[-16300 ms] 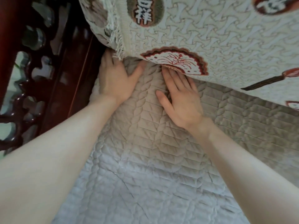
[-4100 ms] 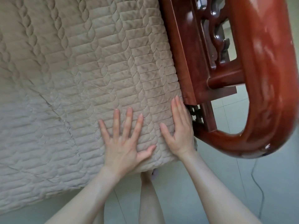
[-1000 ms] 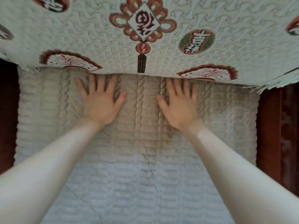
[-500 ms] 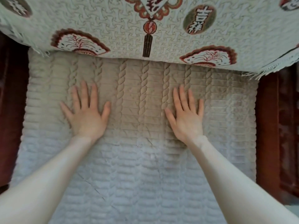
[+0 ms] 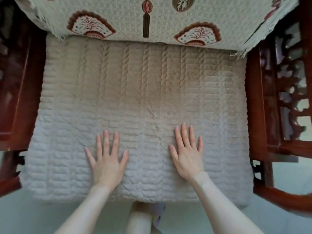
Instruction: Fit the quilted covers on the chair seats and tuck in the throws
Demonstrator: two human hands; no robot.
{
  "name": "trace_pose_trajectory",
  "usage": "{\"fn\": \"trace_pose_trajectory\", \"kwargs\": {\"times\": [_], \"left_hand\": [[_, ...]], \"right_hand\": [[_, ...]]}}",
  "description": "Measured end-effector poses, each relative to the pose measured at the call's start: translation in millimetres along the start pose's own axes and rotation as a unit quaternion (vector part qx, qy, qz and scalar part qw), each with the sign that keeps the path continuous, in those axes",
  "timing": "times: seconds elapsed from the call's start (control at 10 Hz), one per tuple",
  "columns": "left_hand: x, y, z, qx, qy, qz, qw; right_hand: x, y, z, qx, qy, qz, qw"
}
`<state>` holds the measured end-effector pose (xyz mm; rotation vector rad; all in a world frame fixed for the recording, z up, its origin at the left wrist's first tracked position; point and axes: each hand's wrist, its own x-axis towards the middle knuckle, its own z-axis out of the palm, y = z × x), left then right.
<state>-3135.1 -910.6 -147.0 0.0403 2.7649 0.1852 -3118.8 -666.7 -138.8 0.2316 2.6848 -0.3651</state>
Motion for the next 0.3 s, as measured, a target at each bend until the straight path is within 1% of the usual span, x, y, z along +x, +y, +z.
{"fn": "trace_pose_trajectory", "kwargs": {"times": [0.1,0.2,0.3], "left_hand": [[-13,5,-11,-0.058,-0.035,-0.017,0.998],[-23,15,-43,-0.215,-0.028,-0.012,0.976],[-32,28,-86,-0.287,-0.004,0.007,0.958]], "right_hand": [[-20,-3,-17,0.063,-0.039,-0.009,0.997],[-36,-9,-44,0.177,0.005,-0.037,0.983],[-48,-20,-81,0.212,0.051,-0.043,0.975]]}}
